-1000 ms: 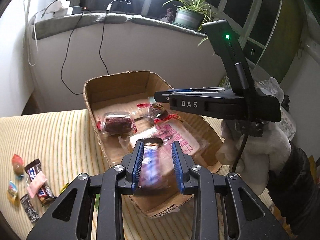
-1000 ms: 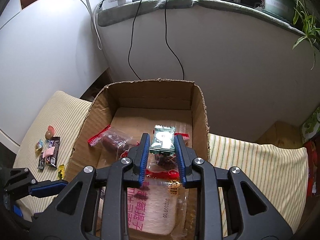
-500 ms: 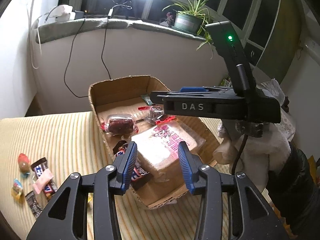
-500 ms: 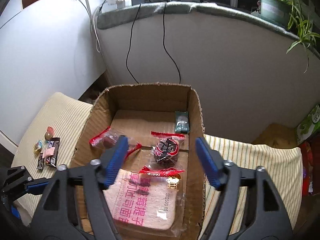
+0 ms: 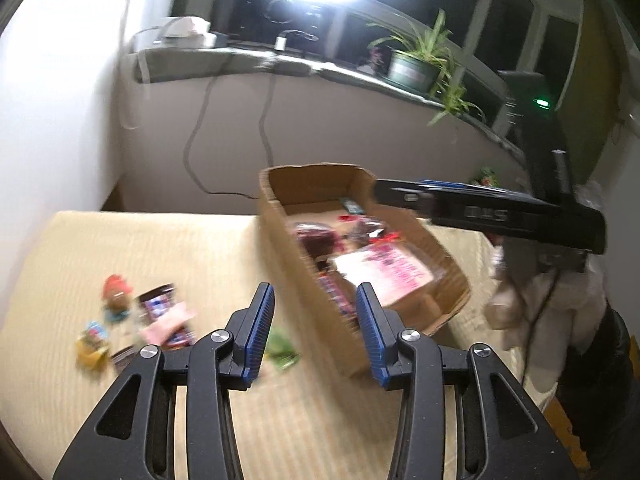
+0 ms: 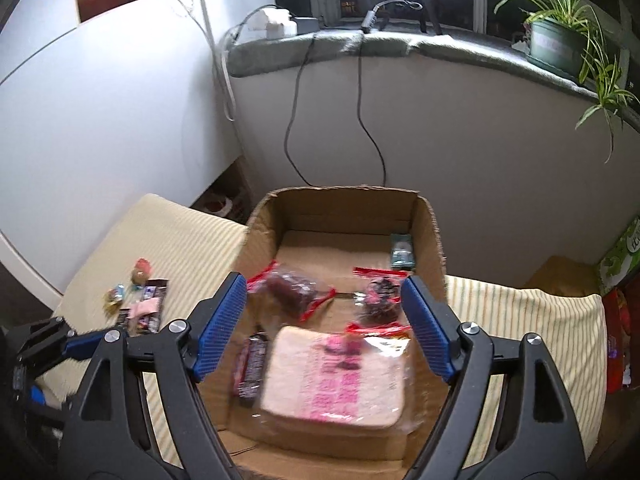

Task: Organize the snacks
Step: 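Open both grippers to drop the mint packet and chocolate bar into the box, then move the left gripper to the yellow snack cup while the right gripper approaches the dark brown candy, then grasp the yellow snack cup with the left gripper while the right gripper grasps the dark brown candy packet, then carry the snack cup with the left gripper over the box while the right gripper carries the candy there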

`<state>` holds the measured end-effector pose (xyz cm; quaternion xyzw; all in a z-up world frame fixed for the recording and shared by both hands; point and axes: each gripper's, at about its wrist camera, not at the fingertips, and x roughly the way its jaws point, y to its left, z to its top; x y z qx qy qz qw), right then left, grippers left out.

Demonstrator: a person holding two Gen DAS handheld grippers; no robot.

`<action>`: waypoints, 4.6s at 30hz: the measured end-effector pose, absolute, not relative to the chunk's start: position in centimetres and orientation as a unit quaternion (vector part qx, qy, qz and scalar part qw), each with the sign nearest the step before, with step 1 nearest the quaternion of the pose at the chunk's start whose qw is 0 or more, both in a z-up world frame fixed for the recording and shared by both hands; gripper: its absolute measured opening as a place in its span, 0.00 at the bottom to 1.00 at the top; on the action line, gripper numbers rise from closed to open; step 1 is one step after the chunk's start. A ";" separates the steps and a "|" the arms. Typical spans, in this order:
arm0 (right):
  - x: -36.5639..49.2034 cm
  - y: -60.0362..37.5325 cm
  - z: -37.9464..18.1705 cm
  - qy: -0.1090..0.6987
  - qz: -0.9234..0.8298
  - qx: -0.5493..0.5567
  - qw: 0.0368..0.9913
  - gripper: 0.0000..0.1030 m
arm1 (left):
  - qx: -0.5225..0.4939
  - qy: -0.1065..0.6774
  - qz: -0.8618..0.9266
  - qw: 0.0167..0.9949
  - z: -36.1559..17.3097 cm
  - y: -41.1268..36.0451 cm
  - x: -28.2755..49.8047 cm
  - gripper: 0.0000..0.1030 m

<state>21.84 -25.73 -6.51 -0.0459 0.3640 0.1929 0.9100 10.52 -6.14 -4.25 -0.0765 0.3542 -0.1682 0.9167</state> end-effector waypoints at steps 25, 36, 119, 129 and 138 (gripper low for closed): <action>11.4 -11.2 -11.9 0.387 0.350 -0.106 0.847 0.80 | -0.118 0.390 -0.034 0.913 -9.4 9.5 8.8 0.40; 12.4 -6.7 -16.5 0.431 0.357 -0.132 0.818 0.56 | -0.094 0.418 -0.053 0.902 -11.5 9.2 11.2 0.40; 21.2 -19.3 -9.5 0.367 0.249 -0.104 0.890 0.26 | -0.064 0.367 -0.151 0.916 -6.0 -4.7 16.6 0.20; 25.3 -23.4 -9.5 0.380 0.215 -0.091 0.895 0.26 | -0.051 0.369 -0.179 0.911 -5.8 -8.7 19.6 0.20; 27.6 -25.6 -10.3 0.393 0.197 -0.076 0.895 0.26 | -0.040 0.376 -0.196 0.905 -6.2 -11.2 21.3 0.20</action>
